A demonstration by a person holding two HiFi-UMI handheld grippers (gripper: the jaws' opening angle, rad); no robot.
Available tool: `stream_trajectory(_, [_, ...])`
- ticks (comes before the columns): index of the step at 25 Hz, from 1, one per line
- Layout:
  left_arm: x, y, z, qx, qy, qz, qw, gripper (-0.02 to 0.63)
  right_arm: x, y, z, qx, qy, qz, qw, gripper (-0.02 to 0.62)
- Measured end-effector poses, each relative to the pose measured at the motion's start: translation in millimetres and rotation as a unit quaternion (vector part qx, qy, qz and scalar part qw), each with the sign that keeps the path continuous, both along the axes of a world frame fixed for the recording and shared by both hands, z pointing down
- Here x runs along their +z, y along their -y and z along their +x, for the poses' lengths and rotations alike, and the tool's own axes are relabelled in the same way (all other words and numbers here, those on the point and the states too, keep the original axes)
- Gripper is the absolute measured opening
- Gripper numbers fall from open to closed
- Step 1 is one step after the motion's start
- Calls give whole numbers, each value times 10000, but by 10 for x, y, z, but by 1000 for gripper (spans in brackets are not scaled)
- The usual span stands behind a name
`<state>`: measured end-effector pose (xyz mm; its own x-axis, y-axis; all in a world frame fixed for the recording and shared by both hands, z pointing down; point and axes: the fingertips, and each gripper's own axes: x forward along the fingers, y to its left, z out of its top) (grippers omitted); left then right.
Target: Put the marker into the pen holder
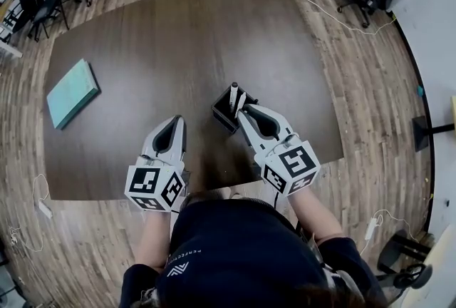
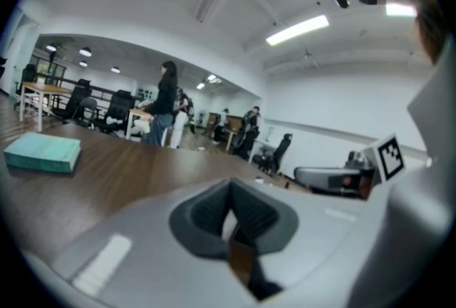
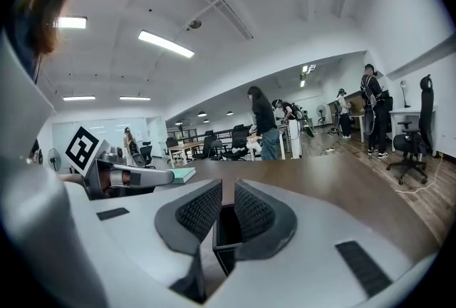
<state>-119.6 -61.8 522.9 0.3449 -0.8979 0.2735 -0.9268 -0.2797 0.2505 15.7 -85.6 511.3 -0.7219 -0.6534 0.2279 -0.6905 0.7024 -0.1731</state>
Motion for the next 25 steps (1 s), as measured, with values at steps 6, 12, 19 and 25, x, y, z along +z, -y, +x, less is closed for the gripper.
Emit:
stream_trajectory(6, [-43, -110, -49, -157, -139, 90, 9997, 6, -37, -93, 7, -39, -15, 19, 10000, 28])
stream_trajectory(12, [-68, -184, -2, -196, -186, 154, 9995, 6, -38, -144, 85, 8, -51, -6, 10000, 3])
stream_trajectory(19, [-92, -283, -1, -222, -168, 179, 9995, 6, -3, -229, 86, -14, -142, -109, 9998, 0])
stream_trajectory(25, [-79, -345, 8, -231, -163, 170, 9995, 6, 24, -288, 83, -98, -225, -164, 9996, 0])
